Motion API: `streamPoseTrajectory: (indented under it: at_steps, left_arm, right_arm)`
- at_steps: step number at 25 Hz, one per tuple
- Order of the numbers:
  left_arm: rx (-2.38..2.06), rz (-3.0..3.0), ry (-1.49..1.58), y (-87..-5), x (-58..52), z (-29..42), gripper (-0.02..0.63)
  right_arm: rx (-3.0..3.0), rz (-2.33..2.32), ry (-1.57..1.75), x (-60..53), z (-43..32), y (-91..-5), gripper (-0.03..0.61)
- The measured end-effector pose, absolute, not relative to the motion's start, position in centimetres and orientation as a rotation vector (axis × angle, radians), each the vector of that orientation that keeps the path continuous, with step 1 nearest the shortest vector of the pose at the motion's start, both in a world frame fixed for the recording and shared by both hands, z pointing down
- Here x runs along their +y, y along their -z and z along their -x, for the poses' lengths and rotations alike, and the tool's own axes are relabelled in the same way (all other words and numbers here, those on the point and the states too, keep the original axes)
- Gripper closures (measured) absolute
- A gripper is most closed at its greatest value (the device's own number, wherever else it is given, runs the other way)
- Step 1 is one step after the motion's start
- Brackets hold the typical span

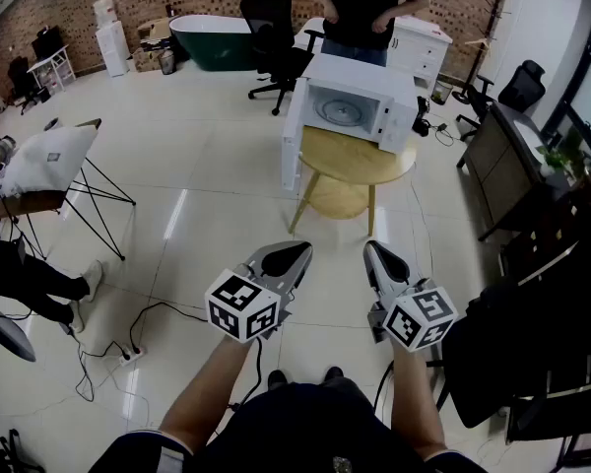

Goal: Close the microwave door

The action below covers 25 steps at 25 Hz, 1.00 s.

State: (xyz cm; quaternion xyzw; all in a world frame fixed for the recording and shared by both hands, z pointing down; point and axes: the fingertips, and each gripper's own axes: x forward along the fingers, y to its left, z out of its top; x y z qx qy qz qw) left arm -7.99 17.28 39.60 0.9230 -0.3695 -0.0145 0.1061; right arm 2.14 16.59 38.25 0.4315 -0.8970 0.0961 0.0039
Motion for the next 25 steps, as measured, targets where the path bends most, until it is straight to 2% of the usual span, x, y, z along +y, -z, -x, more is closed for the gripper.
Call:
streamPoseTrajectory:
  at_steps: [25]
  left_arm:
    - [-1.060,-2.720,0.002,-40.9,12.9,9.7,0.601]
  right_arm:
    - [-2.773,-1.399,-0.253,12.2,-1.1,-38.3,0.577]
